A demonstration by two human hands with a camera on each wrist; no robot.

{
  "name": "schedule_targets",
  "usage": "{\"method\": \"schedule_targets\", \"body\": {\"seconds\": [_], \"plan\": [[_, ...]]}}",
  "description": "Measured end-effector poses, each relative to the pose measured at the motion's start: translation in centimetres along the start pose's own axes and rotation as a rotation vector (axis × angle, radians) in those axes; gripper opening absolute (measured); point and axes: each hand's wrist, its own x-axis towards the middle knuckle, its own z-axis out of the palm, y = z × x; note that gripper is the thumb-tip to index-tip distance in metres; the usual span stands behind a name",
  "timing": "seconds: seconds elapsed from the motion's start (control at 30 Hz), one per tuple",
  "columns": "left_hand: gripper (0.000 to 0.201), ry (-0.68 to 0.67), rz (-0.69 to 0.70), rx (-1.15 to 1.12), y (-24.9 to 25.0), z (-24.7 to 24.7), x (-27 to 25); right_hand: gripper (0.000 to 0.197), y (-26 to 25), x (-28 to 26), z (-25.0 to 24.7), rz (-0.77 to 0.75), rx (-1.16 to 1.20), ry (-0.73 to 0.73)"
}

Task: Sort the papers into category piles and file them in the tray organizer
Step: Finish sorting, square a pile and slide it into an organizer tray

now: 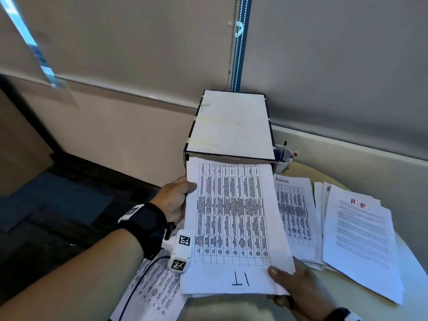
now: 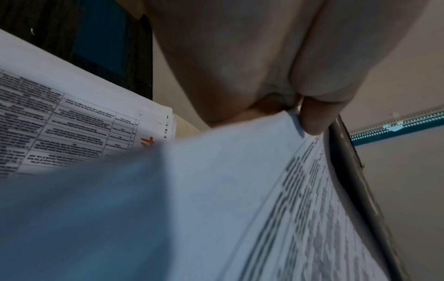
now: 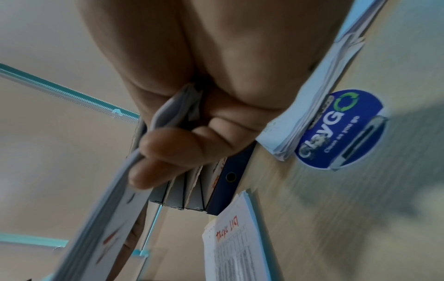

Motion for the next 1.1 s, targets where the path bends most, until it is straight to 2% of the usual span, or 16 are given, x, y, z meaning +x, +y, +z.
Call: {"method": "schedule_targets", "body": {"seconds": [0.07, 0.23, 0.4, 0.5, 0.67, 0.77, 0.87, 0.93, 1.1], "plan": [[0.036, -0.020, 0.000, -0.019, -0.1, -0.4, -0.3, 0.031, -0.5, 0.4, 0.6, -0.035, 0.051, -0.028], [0.034, -0.091, -0.025, -0.017, -0.1, -0.6, -1.4, 0.018, -1.8, 1.6, 1.2, -0.074, 0.170, 0.007], [0.040, -0.174, -0.090, -0.081, -1.8, -1.2, -3.2, 0.021, -4.1, 2.9, 1.7, -0.052, 0.245, 0.055], [0.035, -0.188, -0.157, -0.142, -2.5, -1.3, -4.3, 0.023, -6.1, 3.9, 2.1, -0.072, 0.257, 0.055], [0.041, -0.101, -0.220, -0.353, -1.4, -0.2, -3.3, 0.023, -9.7, 5.6, 3.1, -0.060, 0.357, 0.084], [0.019, 0.027, -0.188, -0.398, -0.5, 1.4, -1.5, 0.028, -10.5, 5.8, 2.8, -0.044, 0.599, 0.104], [0.006, 0.094, -0.164, -0.485, 0.1, 2.7, 0.2, 0.037, -9.0, 4.6, 1.6, -0.018, 0.711, 0.186], [0.006, 0.104, -0.131, -0.554, 0.3, 3.4, 1.1, 0.044, -6.4, 3.4, 0.4, 0.016, 0.708, 0.231], [0.008, 0.133, -0.061, -0.735, -0.3, 5.2, 3.0, 0.028, 1.0, 0.8, -1.6, 0.240, 0.748, 0.383]]}}
